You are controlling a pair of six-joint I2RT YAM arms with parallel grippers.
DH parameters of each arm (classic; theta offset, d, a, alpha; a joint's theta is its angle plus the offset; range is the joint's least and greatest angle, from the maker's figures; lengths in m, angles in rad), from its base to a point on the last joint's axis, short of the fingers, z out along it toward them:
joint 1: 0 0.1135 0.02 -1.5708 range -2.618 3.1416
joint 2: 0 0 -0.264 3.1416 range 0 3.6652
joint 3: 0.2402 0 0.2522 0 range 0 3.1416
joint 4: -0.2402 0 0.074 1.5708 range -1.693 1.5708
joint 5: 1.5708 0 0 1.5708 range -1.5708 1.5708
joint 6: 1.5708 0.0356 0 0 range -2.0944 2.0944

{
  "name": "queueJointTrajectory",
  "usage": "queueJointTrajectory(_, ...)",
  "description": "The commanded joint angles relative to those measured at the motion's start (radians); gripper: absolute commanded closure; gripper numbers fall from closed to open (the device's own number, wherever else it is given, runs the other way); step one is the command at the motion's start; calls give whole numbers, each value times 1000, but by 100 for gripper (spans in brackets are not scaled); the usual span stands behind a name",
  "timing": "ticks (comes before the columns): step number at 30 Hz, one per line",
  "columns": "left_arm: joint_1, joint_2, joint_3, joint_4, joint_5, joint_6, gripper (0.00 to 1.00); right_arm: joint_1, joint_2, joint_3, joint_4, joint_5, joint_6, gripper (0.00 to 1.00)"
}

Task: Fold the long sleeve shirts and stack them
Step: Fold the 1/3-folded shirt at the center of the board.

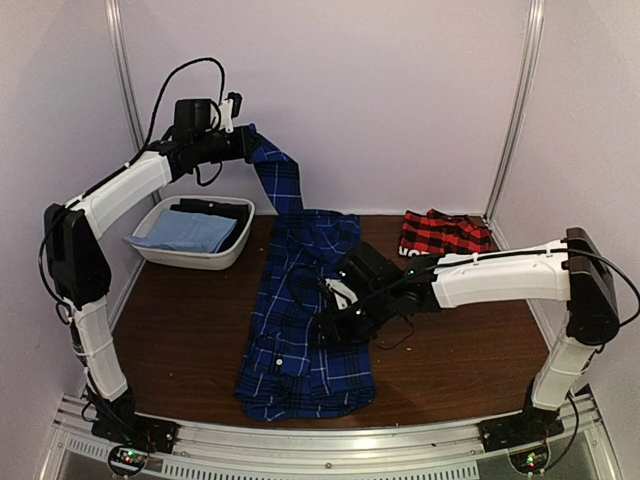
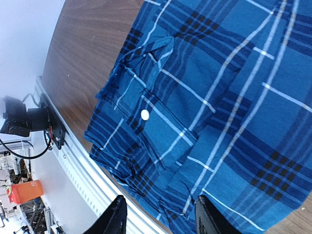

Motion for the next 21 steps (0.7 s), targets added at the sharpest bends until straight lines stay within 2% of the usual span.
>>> queueJointTrajectory(1, 2, -44, -3, 67, -3, 21, 100, 0, -107, -94, -92, 127, -50, 51)
queueJointTrajectory(5, 2, -24, 21, 69, 4, 16, 100, -11, -176, -199, -97, 214, -37, 50)
queueJointTrajectory(8, 2, -10, 40, 69, 16, 11, 100, -54, -224, -270, -66, 225, -27, 51)
queueJointTrajectory(12, 2, 13, 65, 61, 46, 14, 100, -100, -244, -295, -42, 246, -41, 52)
queueJointTrajectory(16, 1, 28, 54, 38, 178, 8, 100, -157, -238, -273, -26, 260, -75, 53)
queueJointTrajectory(21, -7, 8, -46, -7, 323, -17, 100, -268, -230, -216, 7, 253, -126, 53)
